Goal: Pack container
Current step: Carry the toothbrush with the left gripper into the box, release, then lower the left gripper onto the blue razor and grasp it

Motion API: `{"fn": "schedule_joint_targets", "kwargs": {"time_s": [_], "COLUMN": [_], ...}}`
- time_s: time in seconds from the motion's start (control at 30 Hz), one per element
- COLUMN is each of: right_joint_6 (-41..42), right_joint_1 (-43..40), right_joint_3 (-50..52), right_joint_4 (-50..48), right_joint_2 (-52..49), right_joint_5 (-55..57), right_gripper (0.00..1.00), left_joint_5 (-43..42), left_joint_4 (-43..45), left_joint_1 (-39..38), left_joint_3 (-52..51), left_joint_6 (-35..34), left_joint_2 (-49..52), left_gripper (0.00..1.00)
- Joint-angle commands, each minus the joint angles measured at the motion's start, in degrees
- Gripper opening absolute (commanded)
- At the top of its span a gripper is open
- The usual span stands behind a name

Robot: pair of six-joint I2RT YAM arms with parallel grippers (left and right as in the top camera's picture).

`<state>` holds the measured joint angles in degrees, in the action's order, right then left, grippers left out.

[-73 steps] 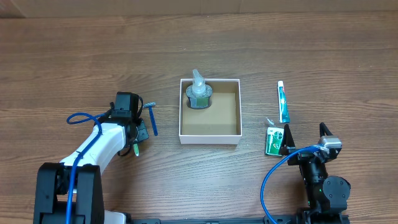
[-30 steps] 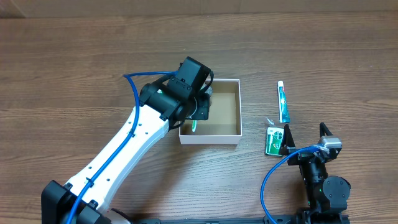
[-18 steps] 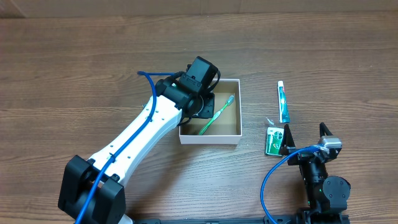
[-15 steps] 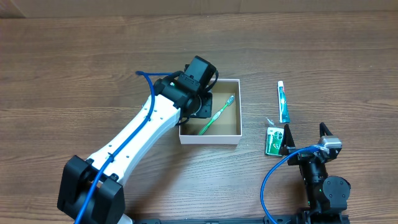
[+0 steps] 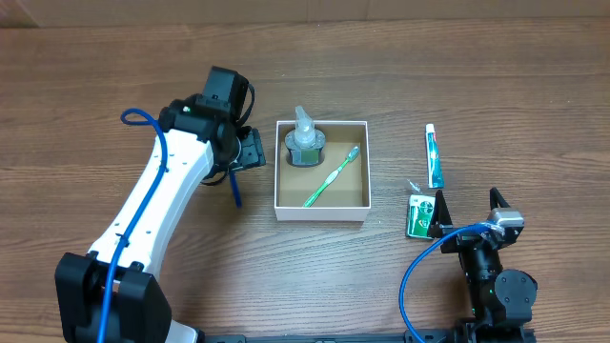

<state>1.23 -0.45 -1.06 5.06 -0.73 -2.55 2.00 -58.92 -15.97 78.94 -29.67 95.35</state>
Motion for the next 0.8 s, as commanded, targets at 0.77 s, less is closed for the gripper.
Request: {"fn": "schedule_joint_targets", "kwargs": {"time_s": [0.77], "right_joint_6": [-0.39], "right_joint_1": [-0.26], "right_joint_3": [0.59], "right_joint_4": [-0.5], "right_joint_2": [0.55], "right_joint_5": [-0.13], "right_gripper": [1.0], "left_joint_5": [3.39], "left_joint_4": [31.85], "left_joint_1": [3.8], "left_joint_3": [-31.45], "left_joint_6": [-2.21], "left_joint_2": [-0.83], "left_gripper": [0.73]}}
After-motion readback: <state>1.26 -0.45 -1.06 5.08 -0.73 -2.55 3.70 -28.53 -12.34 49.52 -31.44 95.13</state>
